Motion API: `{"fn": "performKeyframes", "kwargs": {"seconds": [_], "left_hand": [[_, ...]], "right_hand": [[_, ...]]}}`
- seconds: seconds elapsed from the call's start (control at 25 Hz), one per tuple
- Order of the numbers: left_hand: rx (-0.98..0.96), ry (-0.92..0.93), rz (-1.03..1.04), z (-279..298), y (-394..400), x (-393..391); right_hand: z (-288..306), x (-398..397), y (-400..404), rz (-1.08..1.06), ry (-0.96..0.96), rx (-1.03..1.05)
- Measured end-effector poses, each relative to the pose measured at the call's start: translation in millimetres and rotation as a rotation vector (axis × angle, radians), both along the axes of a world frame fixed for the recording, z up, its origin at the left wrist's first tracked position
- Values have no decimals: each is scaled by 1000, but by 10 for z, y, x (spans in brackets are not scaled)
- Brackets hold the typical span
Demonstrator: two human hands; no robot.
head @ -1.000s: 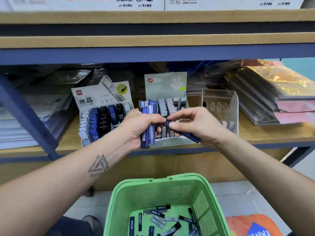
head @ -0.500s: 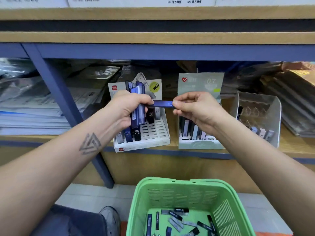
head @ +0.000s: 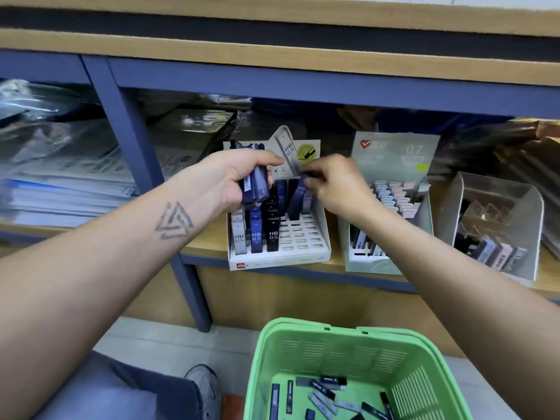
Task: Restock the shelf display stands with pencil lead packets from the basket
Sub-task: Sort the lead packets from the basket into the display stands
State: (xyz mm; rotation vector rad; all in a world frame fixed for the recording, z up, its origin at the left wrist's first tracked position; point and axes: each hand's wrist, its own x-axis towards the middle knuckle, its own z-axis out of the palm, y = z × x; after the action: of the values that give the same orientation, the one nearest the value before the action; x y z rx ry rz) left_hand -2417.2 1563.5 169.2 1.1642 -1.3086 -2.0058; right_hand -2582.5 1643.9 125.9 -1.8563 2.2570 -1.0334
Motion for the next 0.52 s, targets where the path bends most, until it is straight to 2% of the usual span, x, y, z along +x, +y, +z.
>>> {"fn": "performKeyframes", "kwargs": {"seconds": [0.16, 0.52], "left_hand": [[10, -14, -8, -30, -43, 20], [10, -65, 12, -109, -115, 15]], "right_hand": [[-122, 94, -182, -4, 29, -39], [-111, 161, -269, 89, 18, 43]]}}
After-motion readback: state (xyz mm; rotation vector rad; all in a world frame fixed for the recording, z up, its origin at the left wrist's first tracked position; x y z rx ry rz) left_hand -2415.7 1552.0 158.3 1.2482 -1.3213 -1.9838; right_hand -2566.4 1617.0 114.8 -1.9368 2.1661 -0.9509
